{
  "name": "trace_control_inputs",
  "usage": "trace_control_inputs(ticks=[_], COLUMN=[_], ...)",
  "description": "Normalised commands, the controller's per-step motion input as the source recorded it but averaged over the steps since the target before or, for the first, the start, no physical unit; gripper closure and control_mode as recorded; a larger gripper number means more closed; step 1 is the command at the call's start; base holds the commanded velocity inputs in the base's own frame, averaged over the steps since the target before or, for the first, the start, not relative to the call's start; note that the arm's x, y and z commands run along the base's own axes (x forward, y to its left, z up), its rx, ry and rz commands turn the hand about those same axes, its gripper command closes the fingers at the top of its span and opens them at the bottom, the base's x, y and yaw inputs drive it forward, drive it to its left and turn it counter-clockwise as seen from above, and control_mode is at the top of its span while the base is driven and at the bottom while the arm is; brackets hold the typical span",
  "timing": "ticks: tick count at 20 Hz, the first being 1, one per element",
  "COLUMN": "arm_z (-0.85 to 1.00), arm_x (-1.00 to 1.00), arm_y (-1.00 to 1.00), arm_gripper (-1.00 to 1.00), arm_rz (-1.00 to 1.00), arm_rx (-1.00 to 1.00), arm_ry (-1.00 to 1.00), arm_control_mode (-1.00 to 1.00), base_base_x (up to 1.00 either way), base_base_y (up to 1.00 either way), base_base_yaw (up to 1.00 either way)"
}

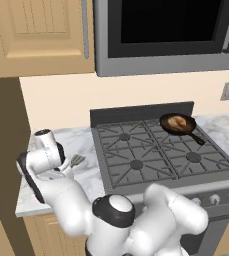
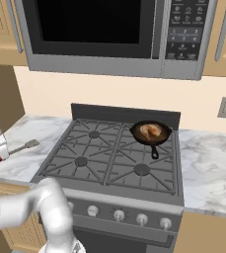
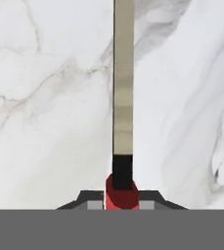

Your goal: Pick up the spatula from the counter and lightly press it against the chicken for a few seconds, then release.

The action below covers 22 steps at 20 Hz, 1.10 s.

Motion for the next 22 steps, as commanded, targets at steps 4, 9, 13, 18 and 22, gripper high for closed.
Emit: trace_control_inputs(ticks=[4,9,13,18,22], arm_z=[0.25,0.43,0.44,0.32,0.31], arm_x=[-0.18,-0.19,-0.03,0.0,0.0], arm_y=[-0.68,-0.73,-0.67,-0.65,-0.59], arm_gripper=[1.0,1.0,1.0,1.0,1.0], arm_rz=[0.0,0.0,0.0,0.0,-0.01], arm_rx=[0.0,0.02,0.05,0.02,0.0], arm_ry=[-0.1,-0.1,-0.01,0.0,0.0], arm_control_mode=[-1.0,-1.0,-1.0,-1.0,-1.0], base_base_x=[0.0,0.0,0.0,0.0,0.0], base_base_y=[0.0,0.0,0.0,0.0,0.0], base_base_yaw=[0.0,0.0,0.0,0.0,0.0])
